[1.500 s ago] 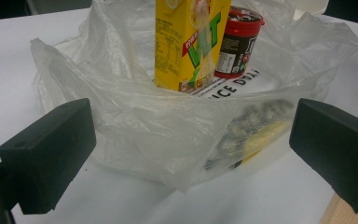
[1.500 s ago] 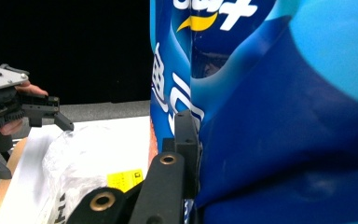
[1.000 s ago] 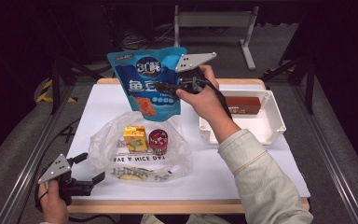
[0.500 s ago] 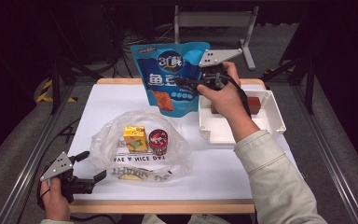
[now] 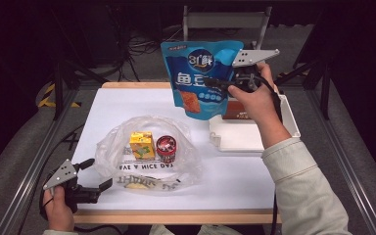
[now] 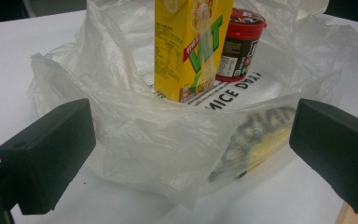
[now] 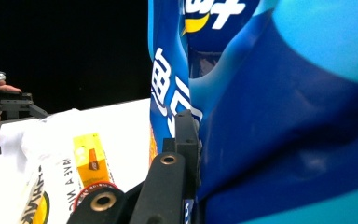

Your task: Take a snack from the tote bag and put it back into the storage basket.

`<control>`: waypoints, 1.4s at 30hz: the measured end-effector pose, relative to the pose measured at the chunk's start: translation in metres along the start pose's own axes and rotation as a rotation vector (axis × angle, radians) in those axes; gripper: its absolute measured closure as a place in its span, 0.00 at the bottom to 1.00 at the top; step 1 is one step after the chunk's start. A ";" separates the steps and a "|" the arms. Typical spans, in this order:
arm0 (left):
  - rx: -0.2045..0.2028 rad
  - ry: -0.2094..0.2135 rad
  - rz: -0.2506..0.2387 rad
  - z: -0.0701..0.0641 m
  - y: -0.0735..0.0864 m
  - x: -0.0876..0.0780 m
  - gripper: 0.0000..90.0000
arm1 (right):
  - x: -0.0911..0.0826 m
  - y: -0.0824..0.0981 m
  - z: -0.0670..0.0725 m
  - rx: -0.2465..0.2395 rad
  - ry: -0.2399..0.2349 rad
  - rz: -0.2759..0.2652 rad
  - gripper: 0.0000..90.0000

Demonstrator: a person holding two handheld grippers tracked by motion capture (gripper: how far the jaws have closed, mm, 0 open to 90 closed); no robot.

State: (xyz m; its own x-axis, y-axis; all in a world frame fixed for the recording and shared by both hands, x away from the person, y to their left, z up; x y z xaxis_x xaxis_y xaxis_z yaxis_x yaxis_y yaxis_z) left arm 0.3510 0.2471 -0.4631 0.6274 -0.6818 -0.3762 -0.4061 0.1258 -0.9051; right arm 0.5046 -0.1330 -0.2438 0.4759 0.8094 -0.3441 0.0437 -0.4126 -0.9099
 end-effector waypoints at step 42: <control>-0.008 -0.004 0.006 -0.001 0.004 -0.003 0.01 | -0.076 0.074 -0.072 0.117 0.173 0.074 0.97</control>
State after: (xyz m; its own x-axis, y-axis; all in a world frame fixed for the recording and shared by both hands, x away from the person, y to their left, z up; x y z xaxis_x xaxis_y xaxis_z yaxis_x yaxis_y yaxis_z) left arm 0.3465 0.2494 -0.4657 0.6278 -0.6778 -0.3827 -0.4153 0.1242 -0.9012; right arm 0.5350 -0.2545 -0.2682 0.6184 0.6907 -0.3748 -0.0940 -0.4086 -0.9079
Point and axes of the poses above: each handheld gripper's, and its own axes: x roughly forward along the jaws, y roughly out of its underside, z roughly to its left, the point moved 7 cm from there along x, roughly forward along the jaws, and after that the axes turned 7 degrees about -x, right-handed, at the moved point
